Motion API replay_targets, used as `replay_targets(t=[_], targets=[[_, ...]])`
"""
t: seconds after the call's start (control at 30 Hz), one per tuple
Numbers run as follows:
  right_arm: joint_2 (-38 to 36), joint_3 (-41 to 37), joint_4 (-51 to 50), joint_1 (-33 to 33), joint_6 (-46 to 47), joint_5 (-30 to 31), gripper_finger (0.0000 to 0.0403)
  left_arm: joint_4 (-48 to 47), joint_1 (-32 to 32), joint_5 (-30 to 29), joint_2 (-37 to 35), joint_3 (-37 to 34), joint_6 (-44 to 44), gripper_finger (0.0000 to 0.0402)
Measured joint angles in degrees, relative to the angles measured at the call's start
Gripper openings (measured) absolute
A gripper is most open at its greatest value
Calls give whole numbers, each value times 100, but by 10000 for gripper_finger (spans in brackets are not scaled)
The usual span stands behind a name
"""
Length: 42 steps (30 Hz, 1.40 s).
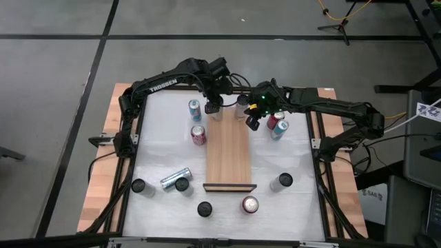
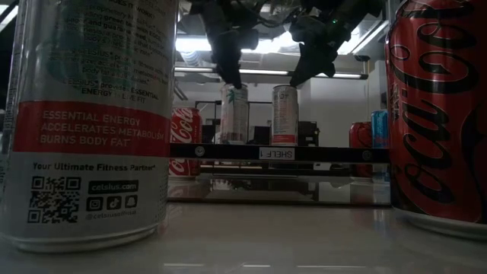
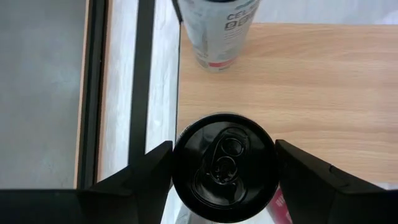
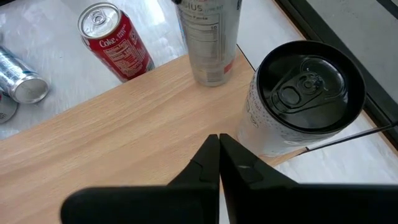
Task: Place canned beverage on shelf
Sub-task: Put the white pink soda can on the shelf aligned with the other white pink soda can, then put the red black soda can on the shelf
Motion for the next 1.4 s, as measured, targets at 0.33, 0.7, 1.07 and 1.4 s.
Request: replay_targets(t=[0.33, 0.7, 1.07, 1.4], targets=[[0, -2, 1, 2, -2, 1, 1, 8, -81, -1, 0, 0, -1, 248], [0, -2, 0, 2, -2, 0, 1, 123, -88, -253, -2, 0, 66, 249], [0, -2, 0, 0, 0, 0, 1, 133, -86, -314, -2, 1, 188, 256], [0, -2, 0, 0, 0, 0, 1, 130, -83, -371, -2, 0, 188, 310]])
